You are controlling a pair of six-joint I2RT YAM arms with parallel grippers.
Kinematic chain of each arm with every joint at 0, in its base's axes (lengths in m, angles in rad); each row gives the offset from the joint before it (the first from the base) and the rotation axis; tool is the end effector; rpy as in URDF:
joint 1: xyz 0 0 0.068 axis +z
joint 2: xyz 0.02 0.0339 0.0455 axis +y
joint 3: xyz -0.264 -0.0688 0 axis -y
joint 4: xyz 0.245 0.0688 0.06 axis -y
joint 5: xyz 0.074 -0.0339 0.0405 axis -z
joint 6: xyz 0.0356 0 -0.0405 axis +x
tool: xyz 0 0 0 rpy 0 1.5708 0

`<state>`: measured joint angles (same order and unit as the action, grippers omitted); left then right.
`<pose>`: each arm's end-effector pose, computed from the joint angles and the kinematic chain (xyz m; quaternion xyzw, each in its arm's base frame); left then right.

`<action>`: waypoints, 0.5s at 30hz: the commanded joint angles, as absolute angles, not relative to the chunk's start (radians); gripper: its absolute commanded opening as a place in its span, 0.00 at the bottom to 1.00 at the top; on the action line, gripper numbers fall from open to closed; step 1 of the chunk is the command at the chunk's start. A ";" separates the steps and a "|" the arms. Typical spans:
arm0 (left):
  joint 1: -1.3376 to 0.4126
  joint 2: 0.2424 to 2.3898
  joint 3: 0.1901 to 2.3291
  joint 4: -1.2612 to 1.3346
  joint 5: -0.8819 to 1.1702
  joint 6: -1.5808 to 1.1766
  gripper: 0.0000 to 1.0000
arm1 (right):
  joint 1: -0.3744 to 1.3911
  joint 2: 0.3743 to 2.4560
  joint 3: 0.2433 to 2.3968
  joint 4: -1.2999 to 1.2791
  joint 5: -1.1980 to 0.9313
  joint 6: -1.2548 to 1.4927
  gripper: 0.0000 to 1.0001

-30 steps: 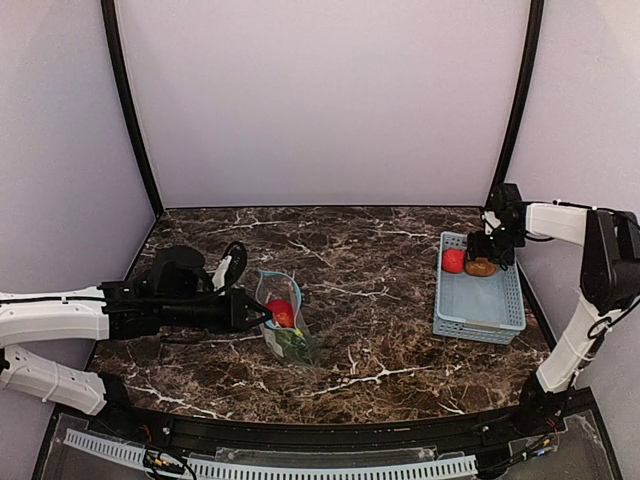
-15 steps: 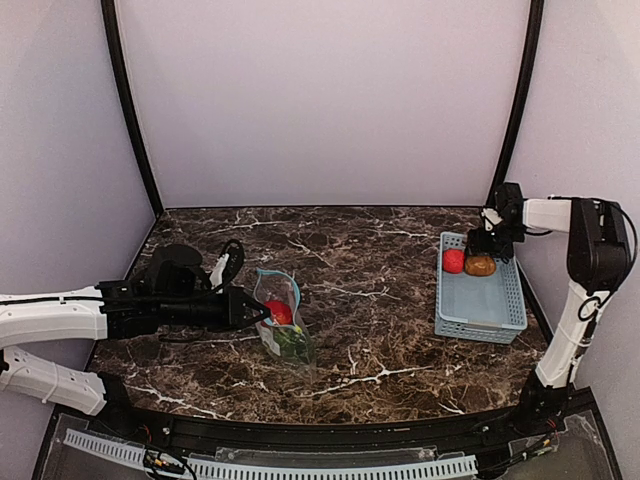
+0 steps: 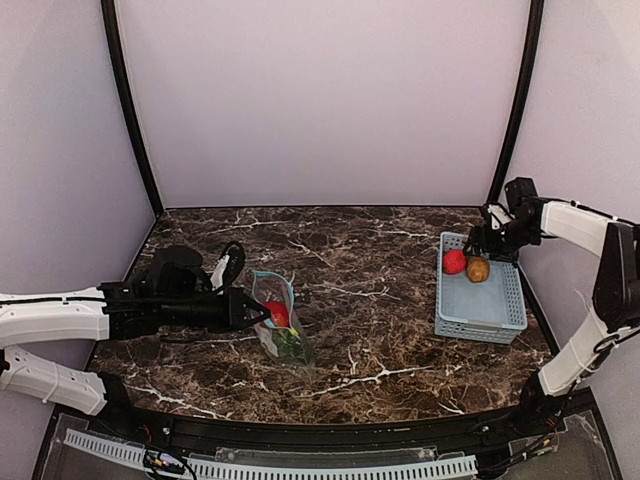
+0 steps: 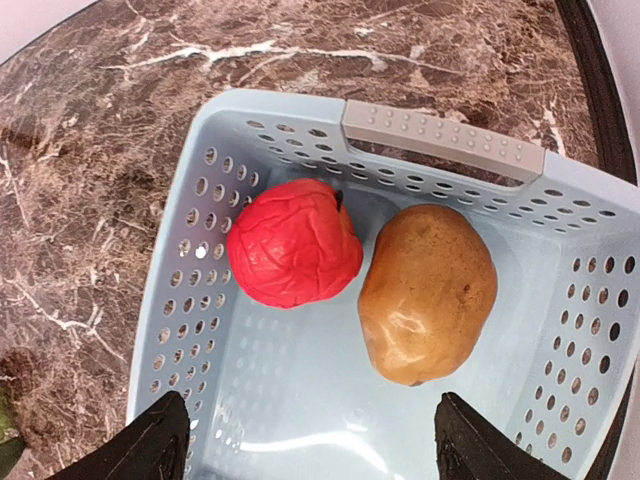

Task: Place the food in the zip-top bag and seal the zipper
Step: Adjust the fake vegetable in the bin, then pick up the fake vegetable from the bin.

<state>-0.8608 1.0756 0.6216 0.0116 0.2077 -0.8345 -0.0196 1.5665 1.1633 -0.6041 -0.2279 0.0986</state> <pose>0.1505 -0.1863 0.2457 0.0665 0.8397 -0.4567 0.2863 0.3259 0.0017 0.2447 0.0248 0.9545 0.1200 0.2717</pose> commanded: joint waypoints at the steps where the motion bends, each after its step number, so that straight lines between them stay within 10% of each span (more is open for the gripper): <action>1: -0.852 1.099 0.621 0.048 0.244 -0.826 0.01 | -0.011 1.598 1.141 -0.630 -0.083 0.149 0.85; 15: -0.853 1.023 0.603 0.009 0.187 -0.841 0.01 | -0.035 1.839 1.309 -0.616 0.004 0.178 0.83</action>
<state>-0.8593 1.0668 0.6216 0.0257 0.2138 -0.8349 -0.0280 1.7912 1.2602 -0.6277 -0.0177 0.1596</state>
